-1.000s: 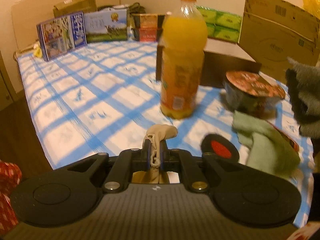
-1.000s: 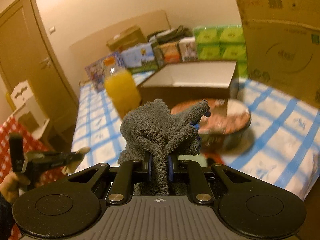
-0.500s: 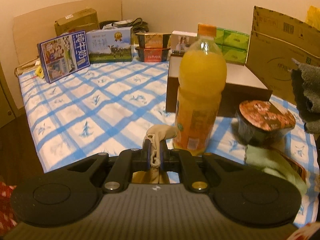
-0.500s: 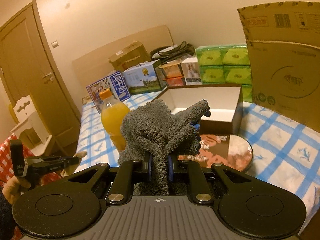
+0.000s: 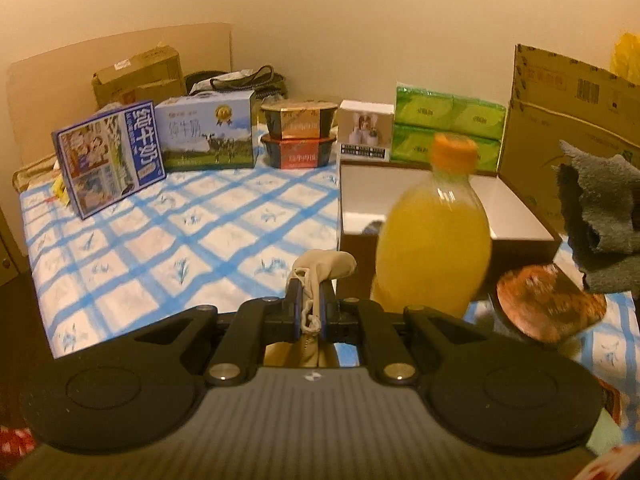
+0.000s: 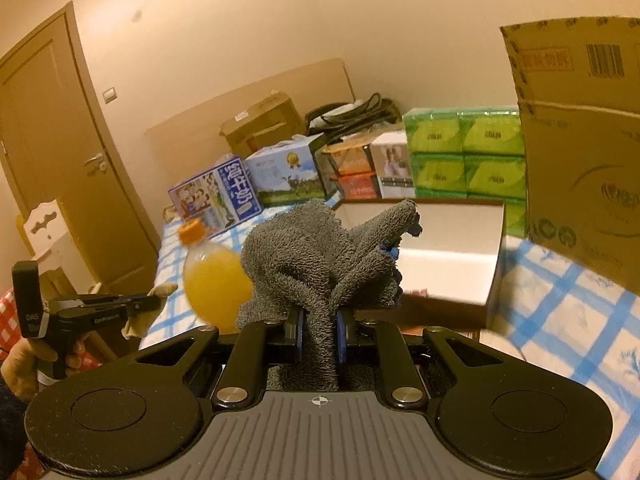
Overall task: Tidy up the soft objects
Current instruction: 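Carry the grey towel and beige sock into the box and open both tools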
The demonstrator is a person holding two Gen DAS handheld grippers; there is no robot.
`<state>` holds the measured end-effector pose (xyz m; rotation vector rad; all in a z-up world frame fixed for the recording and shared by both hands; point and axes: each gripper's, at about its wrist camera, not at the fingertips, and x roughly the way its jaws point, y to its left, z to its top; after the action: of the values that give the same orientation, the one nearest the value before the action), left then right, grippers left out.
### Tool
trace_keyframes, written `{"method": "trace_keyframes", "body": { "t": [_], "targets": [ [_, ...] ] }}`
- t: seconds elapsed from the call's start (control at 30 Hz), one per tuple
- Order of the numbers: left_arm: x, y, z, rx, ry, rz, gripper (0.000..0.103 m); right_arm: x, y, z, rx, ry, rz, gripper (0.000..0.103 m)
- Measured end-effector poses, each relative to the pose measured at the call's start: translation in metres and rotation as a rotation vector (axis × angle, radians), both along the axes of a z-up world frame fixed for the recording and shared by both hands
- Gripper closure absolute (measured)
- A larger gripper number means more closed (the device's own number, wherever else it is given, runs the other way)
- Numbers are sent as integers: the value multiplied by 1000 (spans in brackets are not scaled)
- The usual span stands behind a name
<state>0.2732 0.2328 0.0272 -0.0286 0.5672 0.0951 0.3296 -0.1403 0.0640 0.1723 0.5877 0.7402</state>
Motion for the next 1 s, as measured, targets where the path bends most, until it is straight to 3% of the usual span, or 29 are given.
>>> {"method": "trace_keyframes", "body": {
  "t": [0.5, 0.8, 1.0],
  "targets": [
    [134, 35, 16, 19, -38, -75, 95, 109, 35, 1, 16, -22, -93, 87],
    [216, 16, -2, 15, 5, -188, 95, 171, 53, -19, -14, 15, -126, 87],
    [253, -5, -18, 77, 40, -275, 95, 198, 56, -40, -58, 46, -140, 87]
  ]
}}
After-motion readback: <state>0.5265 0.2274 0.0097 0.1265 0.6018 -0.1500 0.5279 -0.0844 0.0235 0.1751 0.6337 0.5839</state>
